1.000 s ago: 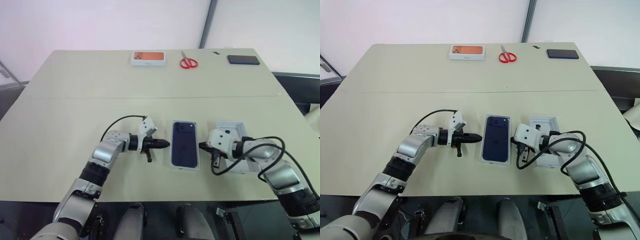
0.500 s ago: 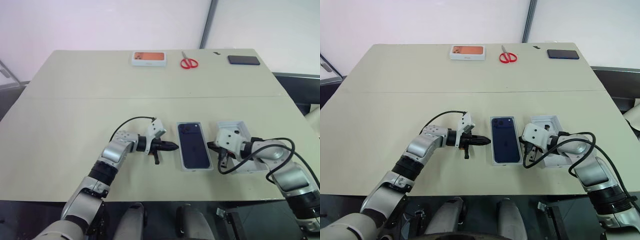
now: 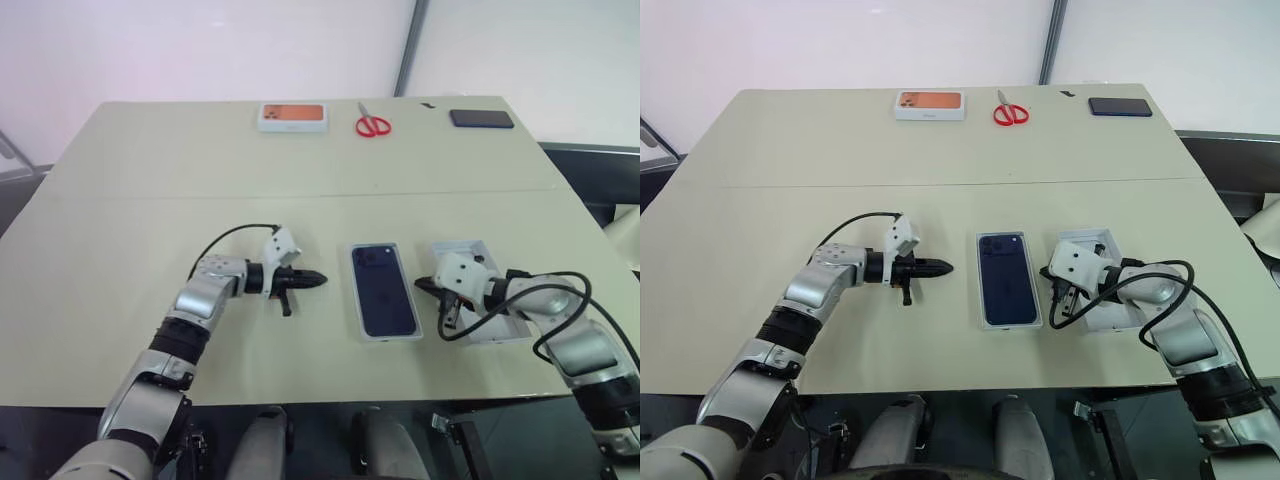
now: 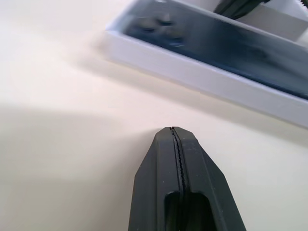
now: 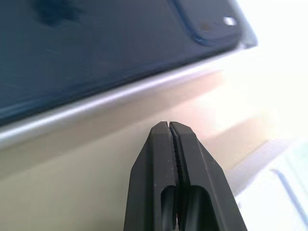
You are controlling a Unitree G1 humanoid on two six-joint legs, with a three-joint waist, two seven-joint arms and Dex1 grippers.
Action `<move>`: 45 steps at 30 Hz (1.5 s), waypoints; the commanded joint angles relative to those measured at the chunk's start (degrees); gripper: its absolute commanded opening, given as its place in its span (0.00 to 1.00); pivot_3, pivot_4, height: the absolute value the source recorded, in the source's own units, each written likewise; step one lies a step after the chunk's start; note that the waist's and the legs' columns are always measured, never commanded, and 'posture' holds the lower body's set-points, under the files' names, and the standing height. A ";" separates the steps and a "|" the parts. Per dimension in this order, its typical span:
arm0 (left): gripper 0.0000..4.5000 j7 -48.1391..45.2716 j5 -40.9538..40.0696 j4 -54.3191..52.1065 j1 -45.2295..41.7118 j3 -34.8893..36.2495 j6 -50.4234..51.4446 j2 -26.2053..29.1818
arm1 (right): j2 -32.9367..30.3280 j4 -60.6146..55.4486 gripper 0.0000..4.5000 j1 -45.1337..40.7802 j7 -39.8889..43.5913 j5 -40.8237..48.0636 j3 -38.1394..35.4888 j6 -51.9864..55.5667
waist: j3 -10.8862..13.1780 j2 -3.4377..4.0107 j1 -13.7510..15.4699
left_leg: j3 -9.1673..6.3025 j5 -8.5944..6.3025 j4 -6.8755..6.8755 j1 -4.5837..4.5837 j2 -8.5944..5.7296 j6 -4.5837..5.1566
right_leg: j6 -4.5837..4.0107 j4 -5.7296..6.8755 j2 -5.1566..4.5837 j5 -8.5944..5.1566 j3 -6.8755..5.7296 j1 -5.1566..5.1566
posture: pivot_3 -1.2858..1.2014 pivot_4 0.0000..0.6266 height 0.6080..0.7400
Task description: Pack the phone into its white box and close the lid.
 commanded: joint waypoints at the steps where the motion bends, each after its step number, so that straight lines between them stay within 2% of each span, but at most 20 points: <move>1: 0.00 0.54 -2.41 -1.69 0.25 4.81 -0.80 2.44 | -0.47 -0.11 0.01 -1.24 -0.08 1.74 -2.66 1.18 | 0.00 0.01 0.00 | 0.00 0.00 0.00 0.00 0.00 0.00 | 0.00 0.00 0.00 0.00 0.00 -0.01 | 0.52 0.24 1.00; 5: 0.00 0.29 -4.17 -4.00 1.67 7.83 -0.18 4.91 | -2.34 -0.60 0.01 -0.09 2.05 3.35 -3.95 2.18 | 0.01 0.01 0.05 | 0.00 -0.01 0.00 -0.01 0.02 0.02 | 0.00 0.00 -0.04 0.00 0.00 -0.01 | 0.52 0.24 1.00; 9: 0.00 -1.00 -6.17 -7.80 4.12 9.76 0.41 6.99 | -0.82 -4.36 0.01 -0.16 2.93 9.17 -6.92 7.87 | 0.01 0.02 0.02 | 0.00 -0.01 0.00 -0.01 0.03 0.02 | 0.00 0.01 -0.04 0.00 0.00 -0.01 | 0.52 0.24 1.00; 10: 0.06 -1.49 -6.92 -8.50 4.64 10.35 0.59 7.45 | -0.59 -4.73 0.06 -0.64 2.77 10.67 -8.03 10.14 | 0.01 0.02 0.00 | 0.00 -0.01 0.00 -0.01 0.05 0.02 | 0.00 0.01 -0.04 0.00 0.00 -0.01 | 0.52 0.24 1.00; 12: 0.18 -1.12 -7.52 -9.60 5.18 11.52 -0.11 8.01 | -1.23 -4.90 0.19 -1.13 2.12 11.38 -9.62 10.81 | 0.01 0.02 -0.04 | -0.01 -0.01 0.00 -0.01 0.07 0.02 | 0.00 0.02 -0.04 0.00 0.01 -0.01 | 0.52 0.24 1.00; 19: 0.95 -5.12 -11.12 -13.76 8.21 12.68 1.21 11.25 | -1.52 -9.52 0.99 -0.09 -1.49 14.55 -12.91 21.59 | 0.01 0.03 0.00 | 0.00 -0.03 -0.03 -0.01 0.08 0.05 | -0.01 0.02 -0.05 0.00 0.02 -0.04 | 0.52 0.24 1.00; 25: 0.95 -7.42 -12.45 -16.48 11.29 12.98 -1.16 12.50 | -1.24 -15.42 0.99 2.87 -5.50 17.40 -17.10 31.33 | 0.02 0.05 0.06 | 0.01 -0.04 -0.02 -0.02 0.08 0.07 | -0.01 0.01 -0.08 0.00 0.05 -0.04 | 0.52 0.24 1.00; 29: 0.95 -11.08 -13.96 -17.24 12.99 14.07 -6.72 12.60 | -2.99 -25.06 0.99 9.32 -8.86 17.09 -17.96 40.10 | 0.02 0.04 0.25 | -0.04 -0.06 -0.04 -0.04 0.10 0.09 | -0.02 -0.02 -0.09 -0.01 0.05 -0.07 | 0.52 0.24 1.00; 34: 0.95 -12.75 -12.62 -15.01 12.25 12.46 -10.38 11.60 | -1.66 -29.60 0.99 4.88 -12.25 22.00 -18.59 57.69 | 0.02 0.08 -0.10 | 0.02 -0.07 -0.01 0.00 0.11 0.11 | -0.06 -0.02 -0.13 -0.02 0.15 -0.08 | 0.52 0.24 1.00; 37: 0.95 -13.49 -12.90 -14.73 11.38 11.74 -10.49 10.84 | -0.86 -31.87 0.99 2.25 -14.62 23.38 -17.80 64.29 | 0.02 0.08 0.08 | -0.01 -0.08 -0.03 -0.02 0.13 0.13 | -0.04 -0.01 -0.10 -0.01 0.12 -0.12 | 0.52 0.24 1.00; 39: 0.95 -13.75 -13.09 -14.75 10.84 11.35 -10.53 10.37 | 2.12 -32.91 0.99 -0.52 -17.01 24.24 -18.61 71.10 | 0.02 0.06 0.10 | 0.00 -0.10 -0.03 -0.07 0.12 0.16 | -0.03 -0.02 -0.09 -0.01 0.10 -0.14 | 0.52 0.24 1.00; 45: 0.95 -14.97 -14.10 -16.30 11.58 10.67 -9.94 9.82 | 5.02 -34.61 0.99 -1.77 -23.83 22.84 -17.12 79.84 | 0.02 0.07 0.13 | -0.01 -0.10 -0.03 -0.09 0.08 0.17 | -0.02 -0.02 -0.12 0.00 0.10 -0.14 | 0.52 0.24 1.00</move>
